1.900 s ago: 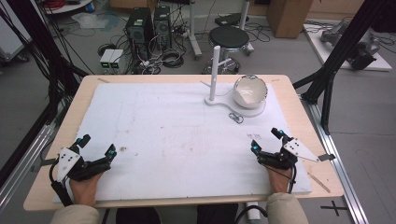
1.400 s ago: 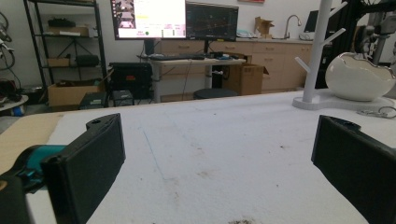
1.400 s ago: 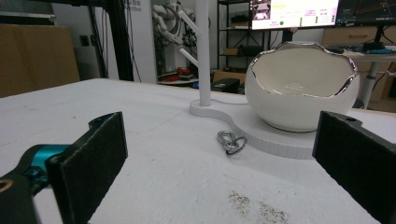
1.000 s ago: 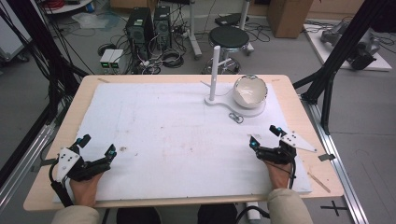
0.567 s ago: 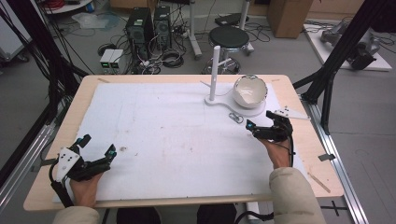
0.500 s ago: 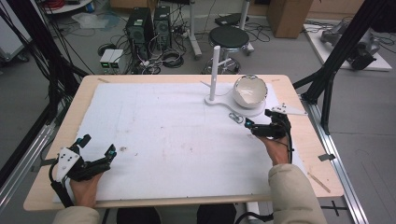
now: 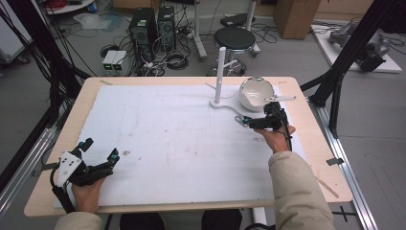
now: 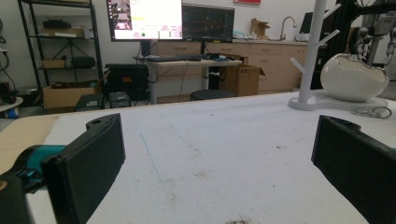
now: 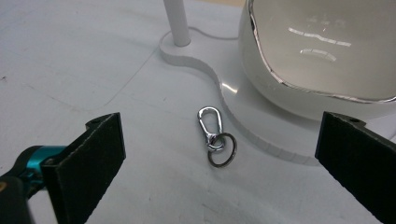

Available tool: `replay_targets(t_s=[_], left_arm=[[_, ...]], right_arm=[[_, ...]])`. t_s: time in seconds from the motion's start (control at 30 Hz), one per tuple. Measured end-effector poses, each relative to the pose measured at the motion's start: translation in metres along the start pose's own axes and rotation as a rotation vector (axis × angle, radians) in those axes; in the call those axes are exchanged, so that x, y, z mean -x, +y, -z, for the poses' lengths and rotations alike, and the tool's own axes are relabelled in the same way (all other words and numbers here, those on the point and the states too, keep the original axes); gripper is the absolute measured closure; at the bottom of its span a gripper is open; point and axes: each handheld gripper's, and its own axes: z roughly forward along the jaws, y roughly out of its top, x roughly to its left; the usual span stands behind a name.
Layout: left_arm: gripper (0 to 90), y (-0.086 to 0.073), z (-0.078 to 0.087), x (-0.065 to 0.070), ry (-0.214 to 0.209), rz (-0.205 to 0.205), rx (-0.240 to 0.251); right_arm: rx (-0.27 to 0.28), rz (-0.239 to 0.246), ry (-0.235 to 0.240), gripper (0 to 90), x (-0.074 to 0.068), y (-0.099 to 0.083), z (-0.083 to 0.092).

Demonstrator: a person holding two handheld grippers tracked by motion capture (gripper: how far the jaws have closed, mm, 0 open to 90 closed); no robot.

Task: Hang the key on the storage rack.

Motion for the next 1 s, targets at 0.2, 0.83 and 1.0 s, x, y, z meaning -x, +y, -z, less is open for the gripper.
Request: replay_targets(t_s=[0.2,0.83,1.0], left_arm=[[3.1,0.000,0.000,0.000,-0.001,0.000,0.002],[3.1,0.000,0.000,0.000,0.002,-0.002,0.001],[3.1,0.000,0.000,0.000,0.000,-0.001,0.000]], right_arm=[[-0.051,-0.029,-0.011,0.6,0.002,0.000,-0.013],[-0.167,-0.130,0.007,6.8,0.011,-0.009,-0.037],[-0.189,-0.157,0.027,20.7,0.012,-0.010,-0.040]])
